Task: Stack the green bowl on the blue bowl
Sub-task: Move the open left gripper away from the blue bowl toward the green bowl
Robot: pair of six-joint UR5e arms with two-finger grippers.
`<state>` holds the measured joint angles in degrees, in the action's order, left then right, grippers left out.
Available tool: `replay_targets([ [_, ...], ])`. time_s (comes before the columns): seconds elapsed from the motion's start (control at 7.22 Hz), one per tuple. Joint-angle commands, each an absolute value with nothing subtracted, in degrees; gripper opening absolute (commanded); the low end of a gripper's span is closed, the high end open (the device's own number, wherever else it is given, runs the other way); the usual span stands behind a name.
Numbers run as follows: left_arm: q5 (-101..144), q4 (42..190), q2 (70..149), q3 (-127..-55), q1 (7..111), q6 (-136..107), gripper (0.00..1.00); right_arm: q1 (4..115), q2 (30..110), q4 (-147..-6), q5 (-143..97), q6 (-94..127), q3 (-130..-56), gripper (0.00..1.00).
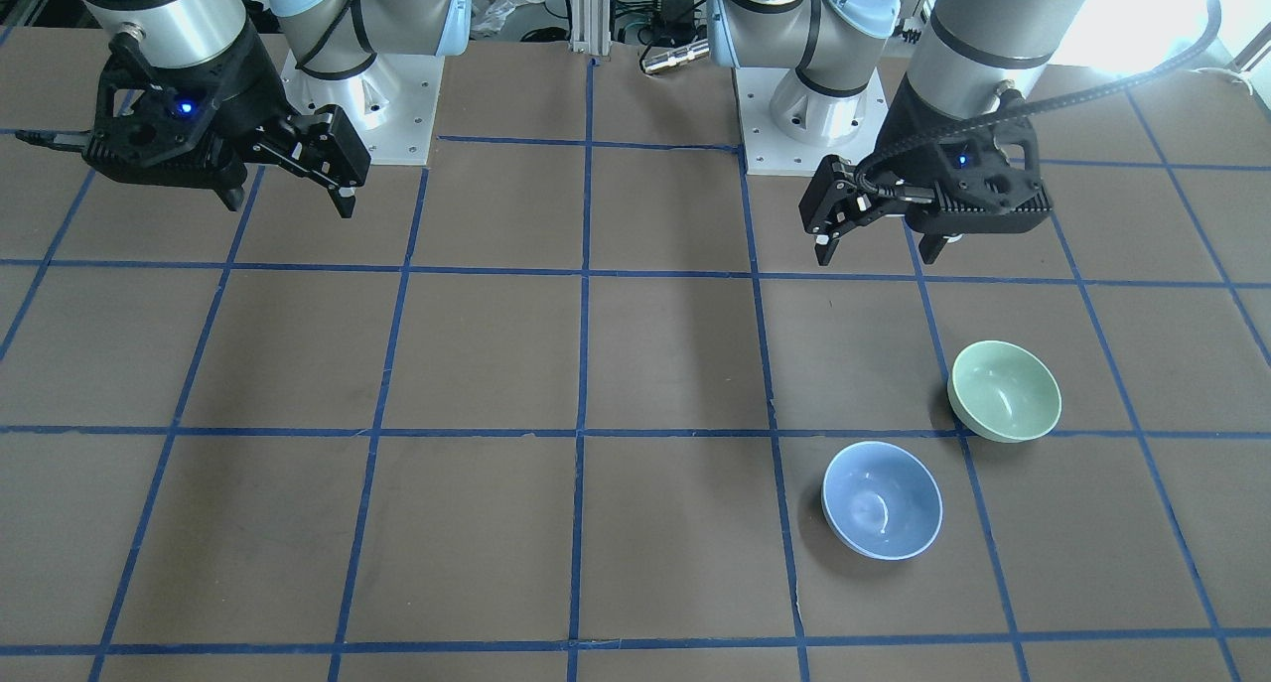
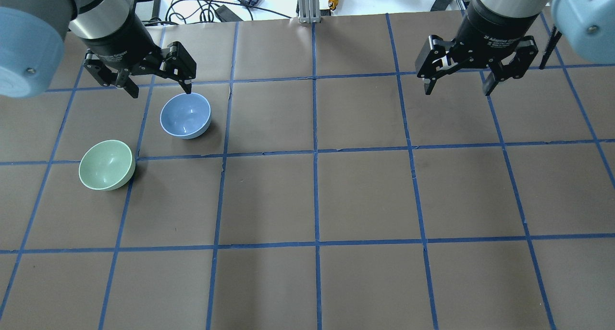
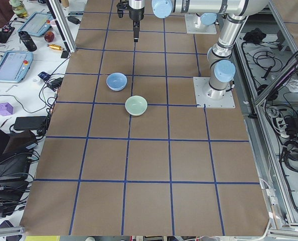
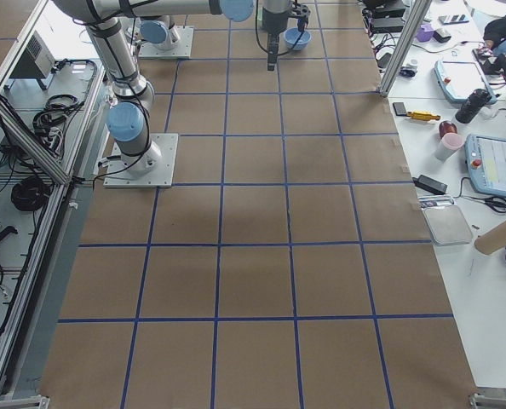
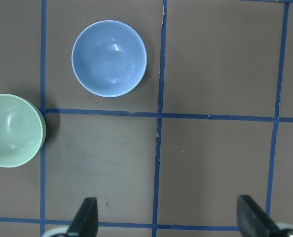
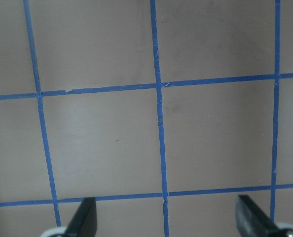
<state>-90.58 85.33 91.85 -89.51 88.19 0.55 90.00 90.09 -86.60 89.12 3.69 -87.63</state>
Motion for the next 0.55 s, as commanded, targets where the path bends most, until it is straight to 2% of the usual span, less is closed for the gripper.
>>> replay_targets([
  [0.0,-90.8,85.3,93.9,-91.1,77.6,9.3,1.0,90.0,90.1,-86.6,89.1,3.7,-87.6,1.0],
  [0.42,-90.7,79.1,95.0,-98.2,66.5,26.8,1.0,90.0,90.1,-86.7,89.1,3.7,-87.6,1.0],
])
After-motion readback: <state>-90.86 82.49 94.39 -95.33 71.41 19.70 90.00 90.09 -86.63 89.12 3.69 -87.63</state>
